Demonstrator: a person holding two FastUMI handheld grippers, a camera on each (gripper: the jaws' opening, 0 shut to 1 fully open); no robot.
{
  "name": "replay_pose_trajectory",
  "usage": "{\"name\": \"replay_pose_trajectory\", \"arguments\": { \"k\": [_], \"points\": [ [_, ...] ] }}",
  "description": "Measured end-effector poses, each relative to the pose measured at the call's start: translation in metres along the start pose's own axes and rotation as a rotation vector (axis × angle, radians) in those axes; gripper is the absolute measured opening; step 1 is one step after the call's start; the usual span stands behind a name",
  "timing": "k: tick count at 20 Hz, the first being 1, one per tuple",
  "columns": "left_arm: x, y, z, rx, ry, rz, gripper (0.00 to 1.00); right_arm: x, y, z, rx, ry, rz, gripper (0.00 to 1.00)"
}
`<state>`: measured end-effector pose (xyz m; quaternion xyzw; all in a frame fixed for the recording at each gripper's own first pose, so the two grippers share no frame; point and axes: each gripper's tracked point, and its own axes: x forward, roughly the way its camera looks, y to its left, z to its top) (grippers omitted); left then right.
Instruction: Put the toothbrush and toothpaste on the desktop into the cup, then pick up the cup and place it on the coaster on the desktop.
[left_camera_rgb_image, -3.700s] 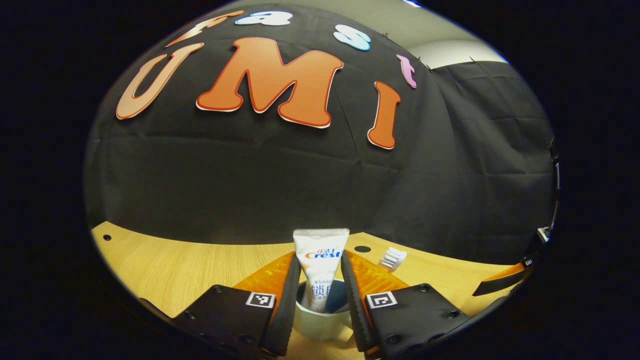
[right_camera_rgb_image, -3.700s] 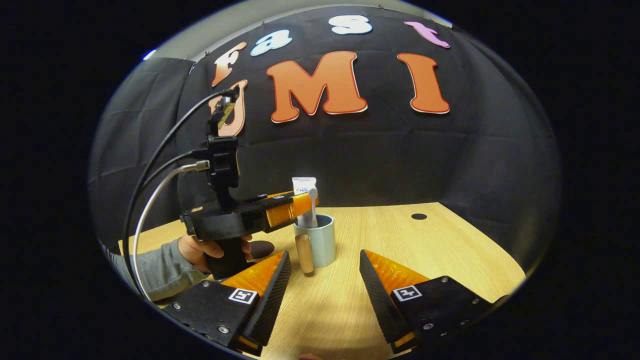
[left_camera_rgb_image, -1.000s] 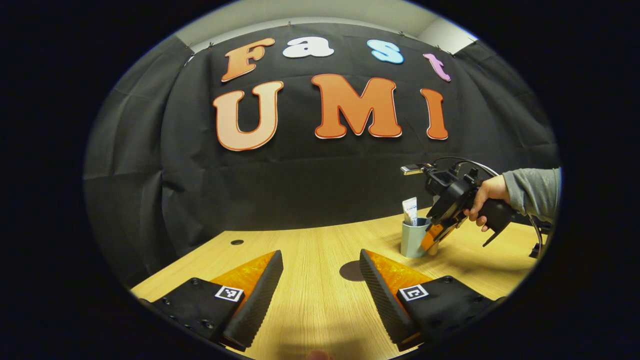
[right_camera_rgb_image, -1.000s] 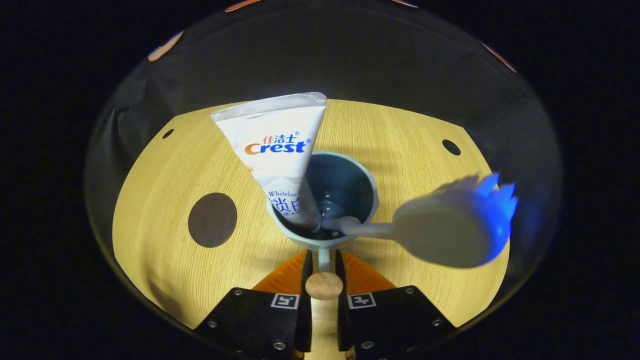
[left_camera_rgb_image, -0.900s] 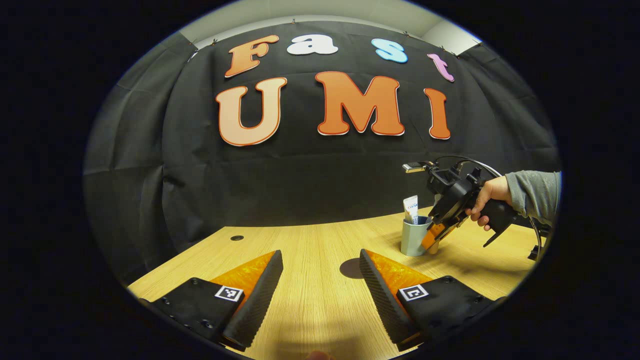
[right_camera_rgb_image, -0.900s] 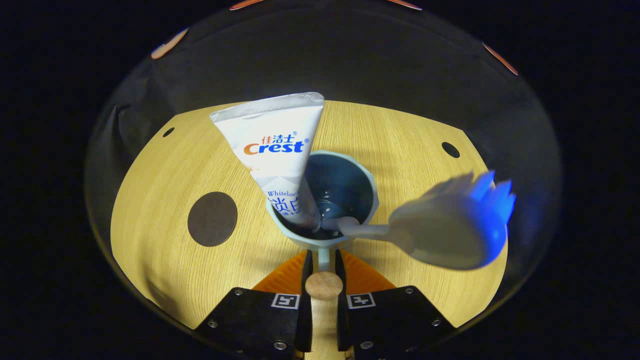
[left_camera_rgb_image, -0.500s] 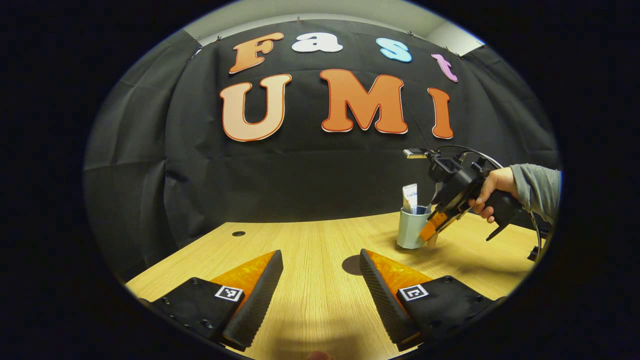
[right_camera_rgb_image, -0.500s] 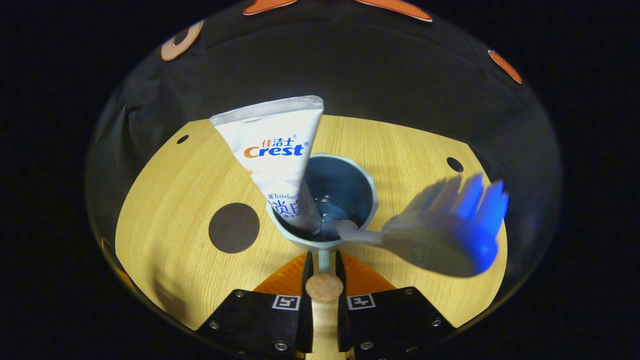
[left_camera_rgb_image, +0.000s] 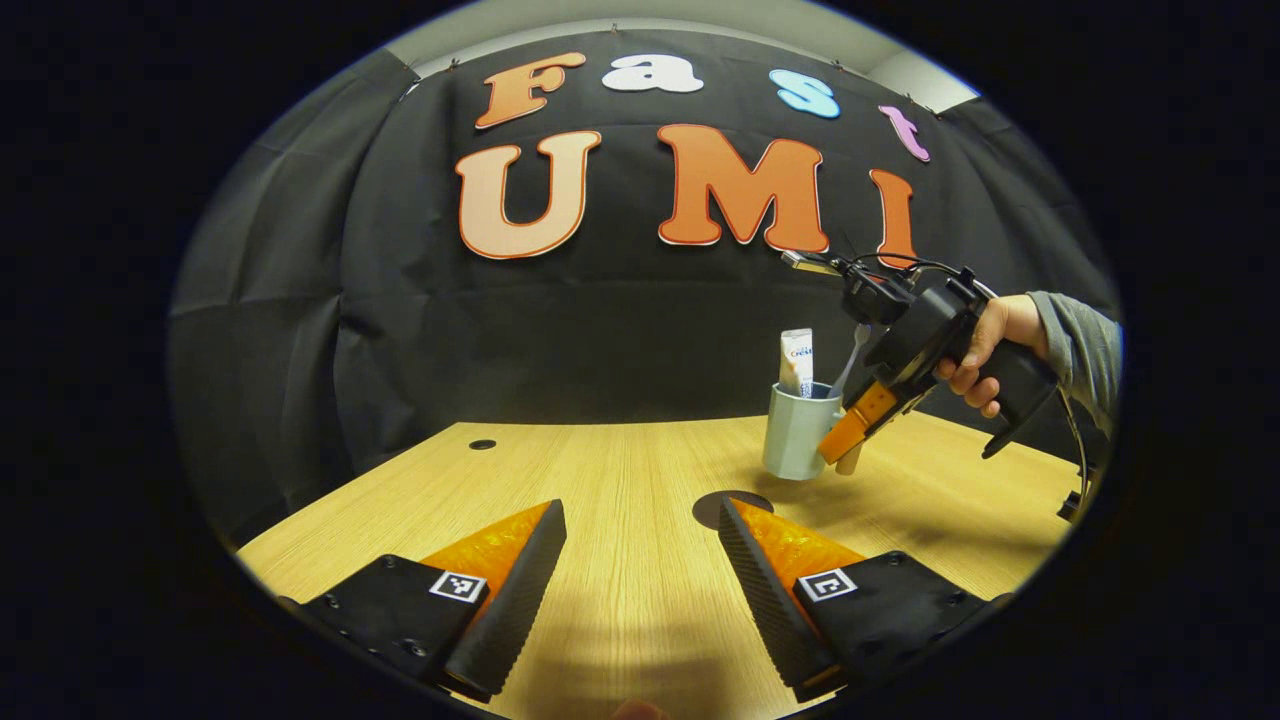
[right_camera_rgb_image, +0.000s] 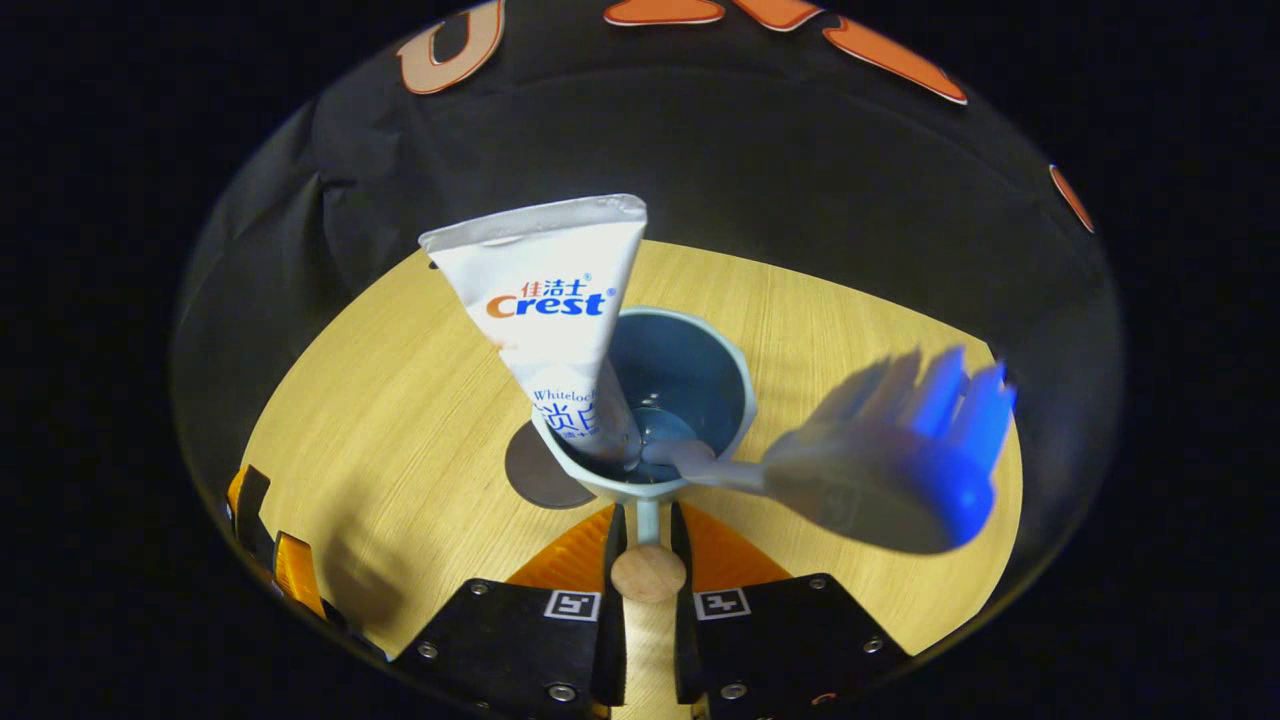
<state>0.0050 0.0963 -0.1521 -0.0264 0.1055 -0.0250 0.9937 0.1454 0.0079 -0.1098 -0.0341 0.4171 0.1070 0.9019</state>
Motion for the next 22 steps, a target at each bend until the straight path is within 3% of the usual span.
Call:
{"name": "replay_pose_trajectory", "arguments": {
  "k": [7, 15, 19, 22],
  "points": [
    [-0.001, 0.011, -0.014, -0.041, 0.04, 0.024, 0.97, 0.002, 0.0, -0.002, -0.057, 0.044, 0.055, 0.19],
    [-0.001, 0.013, -0.02, -0.05, 0.052, 0.031, 0.97, -0.004, -0.003, -0.003, -0.106, 0.095, 0.066, 0.19],
    [-0.001, 0.013, -0.028, -0.056, 0.073, 0.028, 0.97, -0.006, -0.001, 0.0, -0.073, 0.1, 0.069, 0.19],
    [-0.001, 0.011, -0.03, -0.065, 0.086, 0.023, 0.97, -0.006, 0.001, -0.004, -0.086, 0.094, 0.107, 0.24]
  ]
}}
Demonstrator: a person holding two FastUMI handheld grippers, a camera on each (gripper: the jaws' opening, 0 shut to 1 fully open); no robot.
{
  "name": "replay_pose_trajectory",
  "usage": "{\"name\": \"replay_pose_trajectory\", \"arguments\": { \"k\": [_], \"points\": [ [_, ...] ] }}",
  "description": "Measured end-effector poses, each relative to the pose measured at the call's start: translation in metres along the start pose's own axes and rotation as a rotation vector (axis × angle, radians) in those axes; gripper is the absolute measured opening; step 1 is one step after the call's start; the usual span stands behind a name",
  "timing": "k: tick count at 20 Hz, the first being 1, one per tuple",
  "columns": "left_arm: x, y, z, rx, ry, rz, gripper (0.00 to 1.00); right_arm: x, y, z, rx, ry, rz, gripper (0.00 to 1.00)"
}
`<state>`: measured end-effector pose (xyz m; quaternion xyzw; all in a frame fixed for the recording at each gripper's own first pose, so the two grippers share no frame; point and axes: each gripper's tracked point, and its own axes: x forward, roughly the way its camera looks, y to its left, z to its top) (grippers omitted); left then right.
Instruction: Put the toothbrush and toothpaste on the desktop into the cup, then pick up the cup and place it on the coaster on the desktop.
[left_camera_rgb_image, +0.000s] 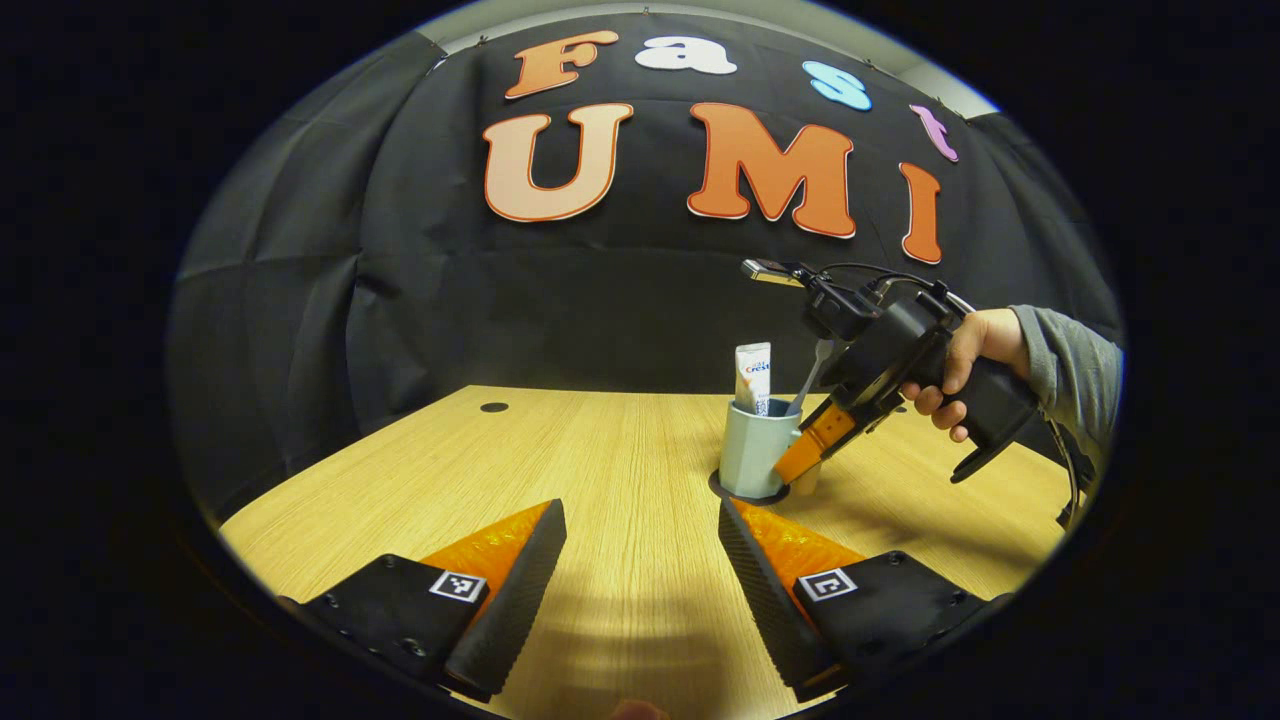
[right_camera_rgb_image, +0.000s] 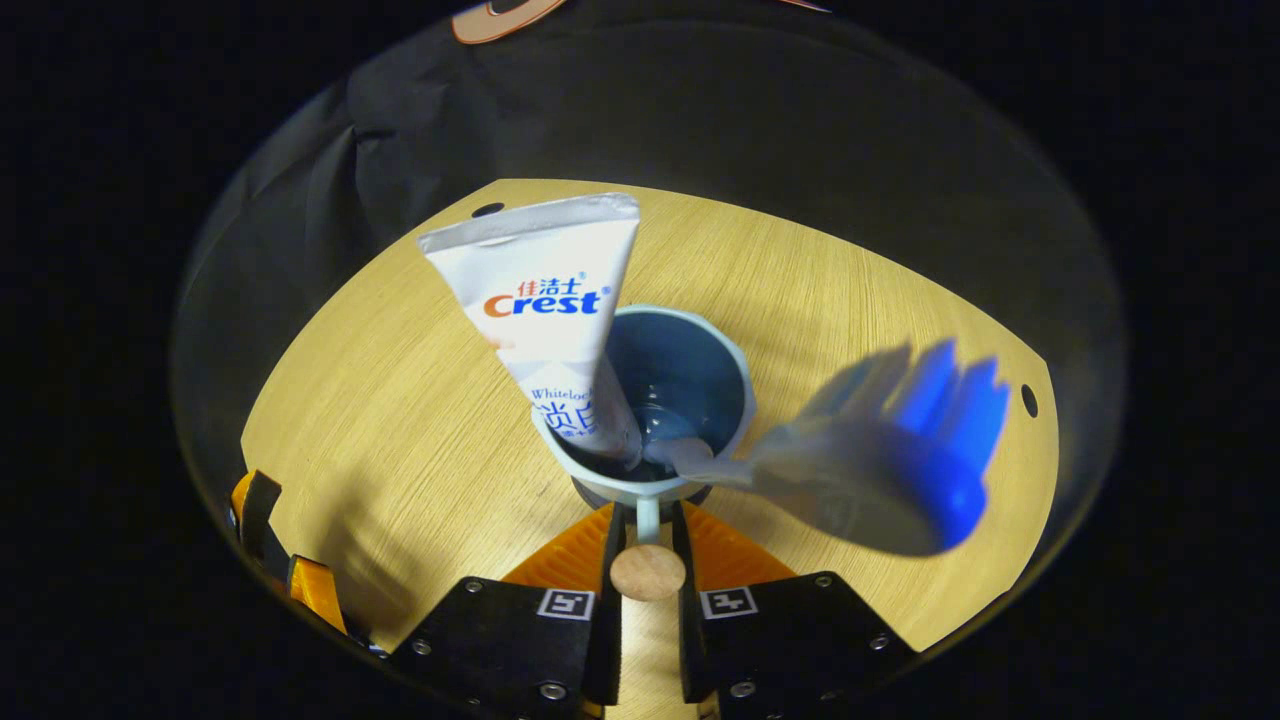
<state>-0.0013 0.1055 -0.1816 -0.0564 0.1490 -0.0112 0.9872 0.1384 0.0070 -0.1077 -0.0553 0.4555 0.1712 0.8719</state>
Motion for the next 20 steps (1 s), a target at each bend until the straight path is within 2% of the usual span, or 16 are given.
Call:
{"name": "replay_pose_trajectory", "arguments": {
  "k": [3, 5, 6, 7, 9, 10, 11, 12, 13, 15, 16, 17, 20],
  "points": [
    [0.002, -0.006, -0.001, 0.006, 0.006, -0.009, 0.97, -0.013, 0.005, 0.009, 0.021, -0.071, 0.053, 0.34],
    [0.003, -0.013, 0.004, 0.012, -0.005, -0.02, 0.98, -0.026, 0.006, 0.016, 0.035, -0.13, 0.086, 0.33],
    [0.004, -0.017, 0.009, 0.019, -0.012, -0.026, 0.97, -0.031, 0.008, 0.016, 0.036, -0.16, 0.103, 0.42],
    [0.004, -0.021, 0.012, 0.028, -0.02, -0.03, 0.97, -0.037, 0.009, 0.017, 0.029, -0.181, 0.121, 0.42],
    [0.004, -0.028, 0.023, 0.046, -0.04, -0.04, 0.97, -0.048, 0.005, 0.015, 0.003, -0.213, 0.119, 0.59],
    [0.005, -0.031, 0.028, 0.054, -0.051, -0.041, 0.97, -0.054, 0.004, 0.014, -0.004, -0.239, 0.122, 0.62],
    [0.004, -0.034, 0.032, 0.059, -0.06, -0.044, 0.97, -0.061, 0.004, 0.015, -0.003, -0.269, 0.131, 0.6],
    [0.005, -0.038, 0.037, 0.064, -0.067, -0.047, 0.97, -0.067, 0.004, 0.015, 0.003, -0.302, 0.141, 0.75],
    [0.006, -0.041, 0.04, 0.068, -0.074, -0.05, 0.97, -0.072, 0.003, 0.015, 0.007, -0.335, 0.145, 0.72],
    [0.006, -0.047, 0.05, 0.075, -0.093, -0.057, 0.97, -0.088, -0.002, 0.014, -0.008, -0.406, 0.144, 0.77],
    [0.006, -0.052, 0.056, 0.078, -0.103, -0.06, 0.97, -0.096, -0.004, 0.014, -0.021, -0.442, 0.144, 0.71],
    [0.006, -0.054, 0.061, 0.08, -0.115, -0.061, 0.97, -0.104, -0.009, 0.013, -0.029, -0.469, 0.133, 0.79],
    [0.007, -0.066, 0.075, 0.084, -0.144, -0.073, 0.97, -0.125, -0.021, 0.009, -0.03, -0.563, 0.098, 0.82]
  ]
}}
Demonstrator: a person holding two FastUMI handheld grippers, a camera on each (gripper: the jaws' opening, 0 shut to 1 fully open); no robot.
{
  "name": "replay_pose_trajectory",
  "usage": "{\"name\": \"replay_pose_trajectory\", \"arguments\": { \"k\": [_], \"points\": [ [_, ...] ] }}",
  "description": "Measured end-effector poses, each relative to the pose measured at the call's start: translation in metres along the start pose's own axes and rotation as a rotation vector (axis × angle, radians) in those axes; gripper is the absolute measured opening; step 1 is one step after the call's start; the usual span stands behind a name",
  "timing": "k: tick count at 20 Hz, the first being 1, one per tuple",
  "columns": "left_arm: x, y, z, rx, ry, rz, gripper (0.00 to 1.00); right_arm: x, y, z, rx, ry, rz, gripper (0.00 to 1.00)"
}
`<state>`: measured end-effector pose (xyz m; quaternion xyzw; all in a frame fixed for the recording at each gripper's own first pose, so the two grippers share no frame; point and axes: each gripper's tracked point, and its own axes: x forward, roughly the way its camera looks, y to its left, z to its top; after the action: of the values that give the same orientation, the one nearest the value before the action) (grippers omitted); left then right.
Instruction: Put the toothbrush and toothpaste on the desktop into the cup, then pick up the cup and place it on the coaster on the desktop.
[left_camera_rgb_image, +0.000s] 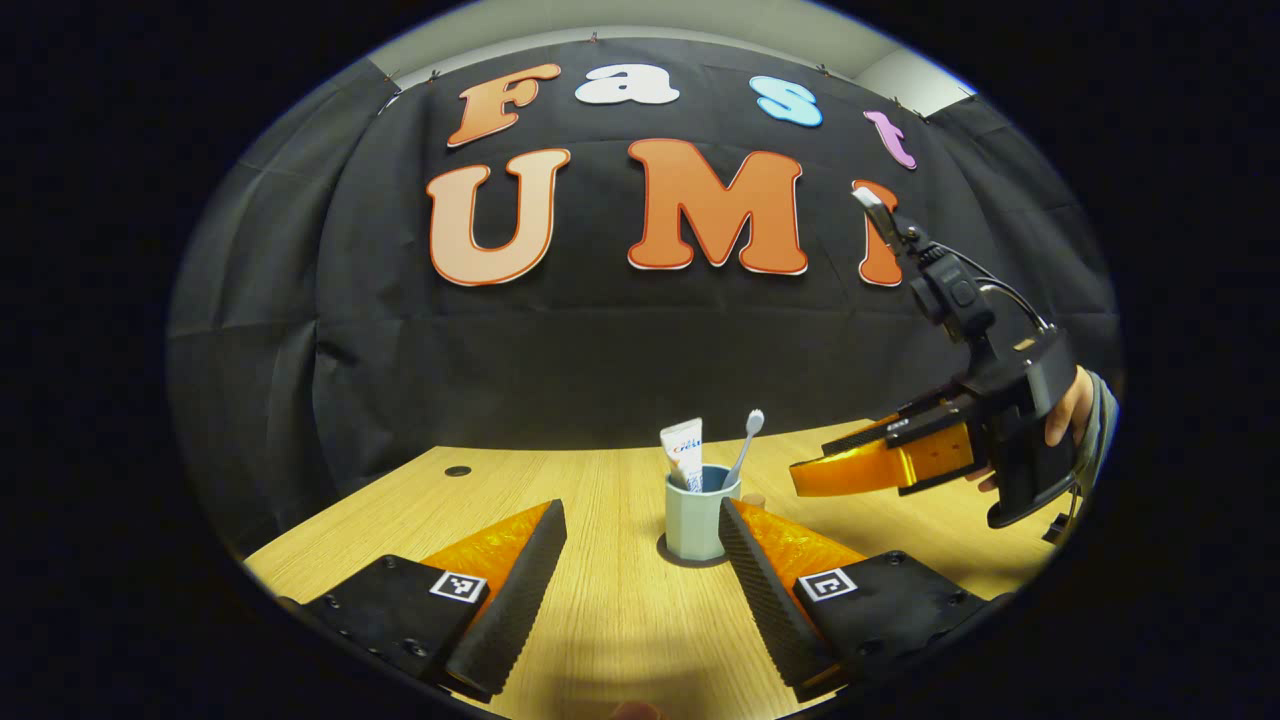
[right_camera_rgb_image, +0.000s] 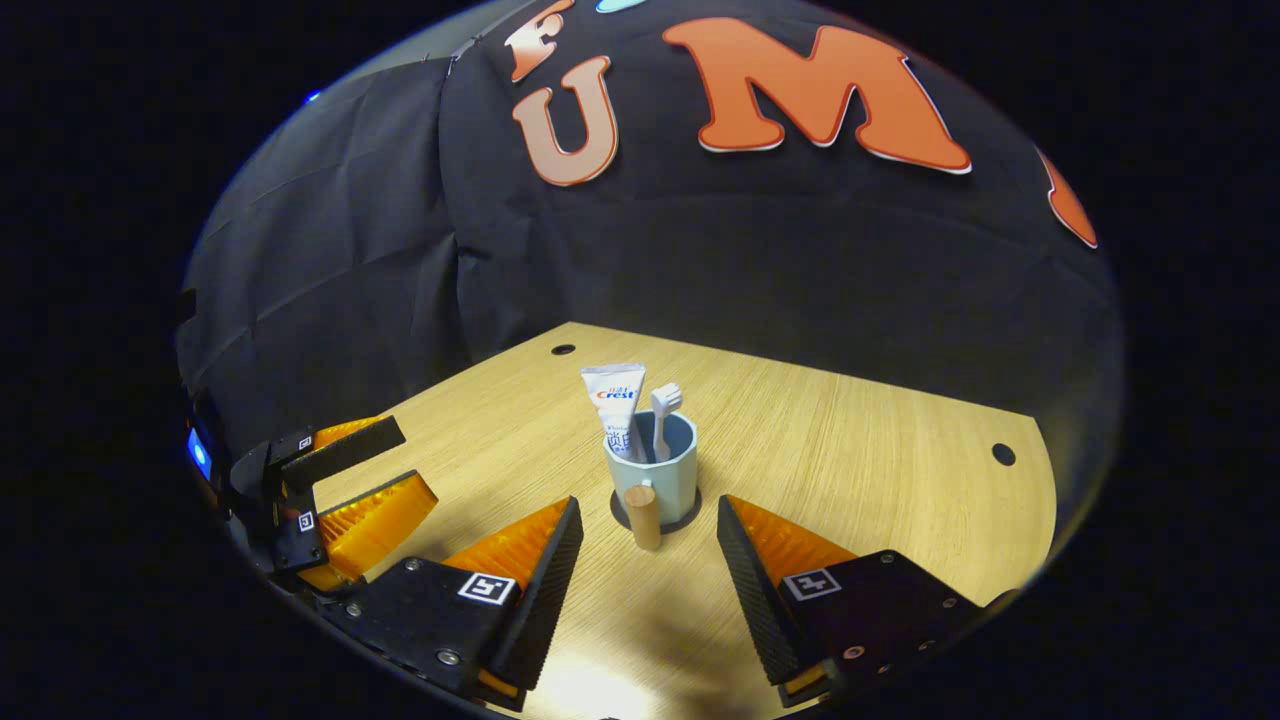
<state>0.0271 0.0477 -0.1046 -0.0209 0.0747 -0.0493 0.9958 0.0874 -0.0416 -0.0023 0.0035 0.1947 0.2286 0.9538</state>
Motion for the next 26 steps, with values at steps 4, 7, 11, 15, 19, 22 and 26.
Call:
{"name": "replay_pose_trajectory", "arguments": {
  "k": [4, 7, 11, 15, 19, 22, 26],
  "points": [
    [0.003, -0.016, 0.016, 0.01, -0.051, -0.025, 0.97, -0.027, -0.018, 0.012, 0.006, -0.141, -0.053, 0.83],
    [0.0, -0.026, 0.026, 0.013, -0.088, -0.037, 0.99, -0.047, -0.035, 0.018, -0.021, -0.226, -0.125, 0.83],
    [-0.002, -0.039, 0.036, 0.014, -0.118, -0.046, 0.99, -0.068, -0.046, 0.022, -0.078, -0.319, -0.212, 0.83],
    [-0.007, -0.045, 0.045, 0.027, -0.159, -0.044, 0.99, -0.089, -0.046, 0.019, -0.104, -0.394, -0.274, 0.83],
    [-0.013, -0.043, 0.06, 0.046, -0.214, -0.023, 0.96, -0.108, -0.049, 0.026, -0.157, -0.456, -0.359, 0.84],
    [-0.018, -0.039, 0.067, 0.048, -0.248, -0.01, 0.99, -0.118, -0.05, 0.026, -0.162, -0.494, -0.397, 0.84],
    [-0.019, -0.032, 0.074, 0.066, -0.281, 0.016, 0.97, -0.127, -0.052, 0.029, -0.136, -0.559, -0.409, 0.84]
  ]
}}
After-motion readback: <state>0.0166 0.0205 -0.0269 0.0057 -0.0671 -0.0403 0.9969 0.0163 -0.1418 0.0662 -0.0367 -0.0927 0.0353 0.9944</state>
